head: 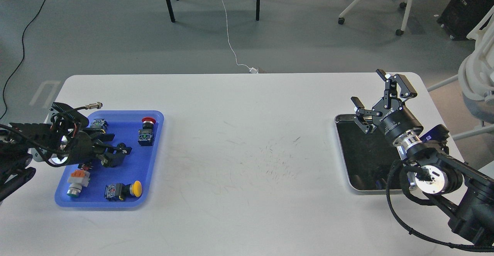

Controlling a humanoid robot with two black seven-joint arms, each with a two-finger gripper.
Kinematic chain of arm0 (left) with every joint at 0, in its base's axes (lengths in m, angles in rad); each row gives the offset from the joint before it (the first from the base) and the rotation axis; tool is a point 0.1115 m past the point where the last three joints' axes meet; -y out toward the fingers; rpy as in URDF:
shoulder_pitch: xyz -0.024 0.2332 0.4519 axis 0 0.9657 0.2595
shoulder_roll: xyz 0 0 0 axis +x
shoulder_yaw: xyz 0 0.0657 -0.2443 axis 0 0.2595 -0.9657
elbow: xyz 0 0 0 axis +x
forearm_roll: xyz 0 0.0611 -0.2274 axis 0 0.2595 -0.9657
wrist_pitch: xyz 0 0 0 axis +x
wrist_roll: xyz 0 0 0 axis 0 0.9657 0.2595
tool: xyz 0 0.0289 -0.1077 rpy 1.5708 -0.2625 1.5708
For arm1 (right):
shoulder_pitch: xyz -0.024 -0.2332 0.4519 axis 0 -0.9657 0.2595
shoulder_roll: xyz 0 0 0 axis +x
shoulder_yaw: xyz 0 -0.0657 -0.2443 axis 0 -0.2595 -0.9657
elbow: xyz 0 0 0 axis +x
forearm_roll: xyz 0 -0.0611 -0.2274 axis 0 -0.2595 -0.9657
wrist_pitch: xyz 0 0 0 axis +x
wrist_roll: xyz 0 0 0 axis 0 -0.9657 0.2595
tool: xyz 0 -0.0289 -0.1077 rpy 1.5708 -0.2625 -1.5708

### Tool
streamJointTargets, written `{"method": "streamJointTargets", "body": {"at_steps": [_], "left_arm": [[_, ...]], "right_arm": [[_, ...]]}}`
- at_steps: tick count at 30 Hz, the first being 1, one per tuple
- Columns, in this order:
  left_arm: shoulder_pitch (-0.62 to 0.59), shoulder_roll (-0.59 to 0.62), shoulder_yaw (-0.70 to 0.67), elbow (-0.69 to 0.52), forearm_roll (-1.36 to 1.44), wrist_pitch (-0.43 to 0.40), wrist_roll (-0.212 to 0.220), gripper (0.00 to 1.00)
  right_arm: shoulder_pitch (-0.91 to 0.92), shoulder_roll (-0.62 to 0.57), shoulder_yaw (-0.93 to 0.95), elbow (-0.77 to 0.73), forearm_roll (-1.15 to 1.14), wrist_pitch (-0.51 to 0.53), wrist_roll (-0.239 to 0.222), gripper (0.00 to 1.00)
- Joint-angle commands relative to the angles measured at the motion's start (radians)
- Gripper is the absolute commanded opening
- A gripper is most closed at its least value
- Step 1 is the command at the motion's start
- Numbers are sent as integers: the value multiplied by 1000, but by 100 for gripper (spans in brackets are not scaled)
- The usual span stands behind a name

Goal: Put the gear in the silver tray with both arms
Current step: 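Reach into the blue tray and grasp a small black gear with left gripper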

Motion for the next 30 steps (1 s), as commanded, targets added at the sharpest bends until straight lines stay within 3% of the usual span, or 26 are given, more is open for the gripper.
{"method": "streamJointTargets", "body": {"at_steps": [1, 9, 16, 21, 30], "left_arm": [[0, -1, 6, 3, -2, 3, 0, 70], [0, -17, 9, 20, -10, 3, 0, 61], [0, -25, 12, 20, -7, 3, 0, 39], [0, -25, 12, 20, -5, 2, 0, 16], [-18, -15, 7, 17, -10, -3, 0, 11]], "right_arm": [[0, 0, 0, 0, 0, 0, 0, 99], [2, 0, 0, 0, 0, -2, 0, 99], [3, -2, 0, 0, 0, 0, 0, 99], [3, -2, 2, 0, 0, 0, 0, 99], [3, -2, 2, 2, 0, 0, 0, 99]]}}
